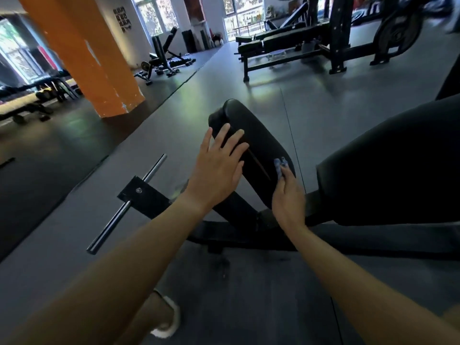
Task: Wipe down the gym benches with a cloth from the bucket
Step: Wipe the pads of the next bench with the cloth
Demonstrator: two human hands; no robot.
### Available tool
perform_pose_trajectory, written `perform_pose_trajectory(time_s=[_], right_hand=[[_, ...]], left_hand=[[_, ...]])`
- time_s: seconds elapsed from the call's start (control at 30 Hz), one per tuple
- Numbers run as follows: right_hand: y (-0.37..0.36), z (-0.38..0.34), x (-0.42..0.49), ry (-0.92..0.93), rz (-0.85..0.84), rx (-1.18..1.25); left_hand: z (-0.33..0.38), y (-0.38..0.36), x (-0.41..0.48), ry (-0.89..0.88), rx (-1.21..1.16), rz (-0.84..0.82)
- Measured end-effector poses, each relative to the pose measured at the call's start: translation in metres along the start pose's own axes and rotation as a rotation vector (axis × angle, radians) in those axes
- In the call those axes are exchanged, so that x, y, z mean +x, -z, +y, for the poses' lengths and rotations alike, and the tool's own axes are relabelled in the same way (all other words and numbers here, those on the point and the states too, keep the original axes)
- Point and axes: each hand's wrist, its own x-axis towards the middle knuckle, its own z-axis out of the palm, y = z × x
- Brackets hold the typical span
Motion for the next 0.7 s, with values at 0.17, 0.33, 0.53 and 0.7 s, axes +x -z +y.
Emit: perform_pose_trajectory(time_s=[0.17,0.33,0.53,0.7], right_hand=[[-0.021,-0.061,0.037,0.07,-0.017,0.081],[-0.027,-0.049,0.036,0.22,0.014,0.03],[-0.012,0.025,0.008,-0.081,0.165,-0.056],[-0.034,-0.013,0.013,-0.231,0.351,0.002]], left_hand=[[-0.013,-0.024,0.001,-0.071,-0.061,0.11],[-0.024,-0.054,0.007,-0.124,-0.174,0.269],[-0.038,-0.066,0.011,-0.193,-0.238,0.37],[-0.047,-0.063,0.01,-0.259,-0.209,0.345]])
